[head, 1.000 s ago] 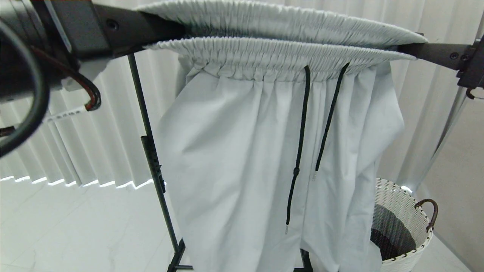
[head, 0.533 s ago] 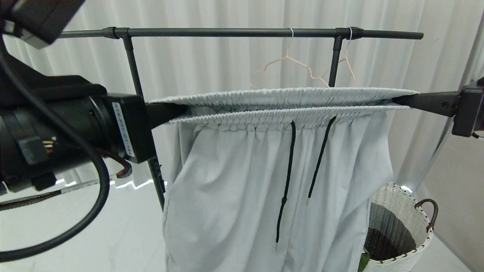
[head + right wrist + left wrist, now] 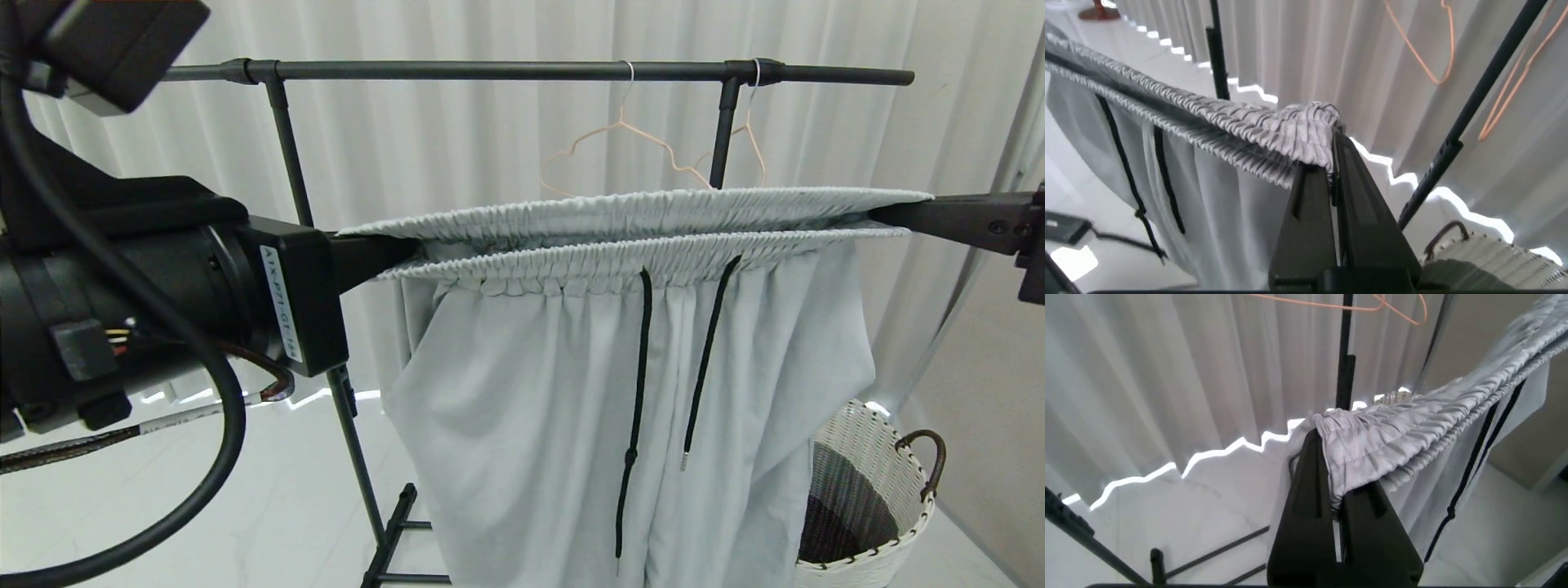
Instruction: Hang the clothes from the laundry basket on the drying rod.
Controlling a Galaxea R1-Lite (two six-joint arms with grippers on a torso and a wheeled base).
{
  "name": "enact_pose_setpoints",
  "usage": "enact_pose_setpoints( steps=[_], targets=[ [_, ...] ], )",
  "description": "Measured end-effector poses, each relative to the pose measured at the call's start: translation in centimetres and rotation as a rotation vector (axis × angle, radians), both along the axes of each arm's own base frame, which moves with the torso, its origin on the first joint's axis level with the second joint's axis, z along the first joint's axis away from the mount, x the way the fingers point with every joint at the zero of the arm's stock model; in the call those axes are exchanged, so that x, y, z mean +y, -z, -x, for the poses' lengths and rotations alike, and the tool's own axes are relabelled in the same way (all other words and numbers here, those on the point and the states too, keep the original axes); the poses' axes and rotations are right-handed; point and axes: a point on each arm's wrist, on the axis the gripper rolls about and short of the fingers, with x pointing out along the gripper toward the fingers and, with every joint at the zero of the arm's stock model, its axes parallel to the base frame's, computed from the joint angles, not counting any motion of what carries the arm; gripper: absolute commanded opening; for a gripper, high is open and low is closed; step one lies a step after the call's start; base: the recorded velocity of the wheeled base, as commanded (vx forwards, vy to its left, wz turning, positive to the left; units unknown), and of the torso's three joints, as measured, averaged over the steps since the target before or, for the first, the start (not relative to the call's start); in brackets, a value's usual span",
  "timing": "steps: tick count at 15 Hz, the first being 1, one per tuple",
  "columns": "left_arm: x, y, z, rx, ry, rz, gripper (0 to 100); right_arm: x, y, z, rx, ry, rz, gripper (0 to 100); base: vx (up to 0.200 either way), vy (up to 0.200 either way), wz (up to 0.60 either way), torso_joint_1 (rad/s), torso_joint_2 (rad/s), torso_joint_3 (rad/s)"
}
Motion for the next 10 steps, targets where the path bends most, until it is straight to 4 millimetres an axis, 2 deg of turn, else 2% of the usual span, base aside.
enact_pose_setpoints(
  steps=[3, 6, 8, 10],
  targets=[
    [-0.6, -0.4, -0.5, -0.003, 0.003, 0.003, 0, -0.6, 0.0, 1.3, 0.109, -0.001, 0.063, 0, 0.0, 0.0, 0.0, 0.0, 0.0, 0.0],
    [-2.0, -1.9, -1.6, -0.028, 0.01, 0.03, 0, -2.0, -0.9, 4.0, 0.182, -0.02, 0.097, 0, 0.0, 0.0, 0.0, 0.0, 0.0, 0.0],
    [-3.3, -2.5, -2.8, -0.034, 0.011, 0.037, 0, -2.5, -1.3, 5.8, 0.186, -0.099, 0.083, 0, 0.0, 0.0, 0.0, 0.0, 0.0, 0.0],
    [-4.3, -2.1, -3.7, -0.018, 0.01, 0.021, 0, -2.5, -1.4, 7.2, 0.186, -0.185, 0.08, 0, 0.0, 0.0, 0.0, 0.0, 0.0, 0.0]
  ],
)
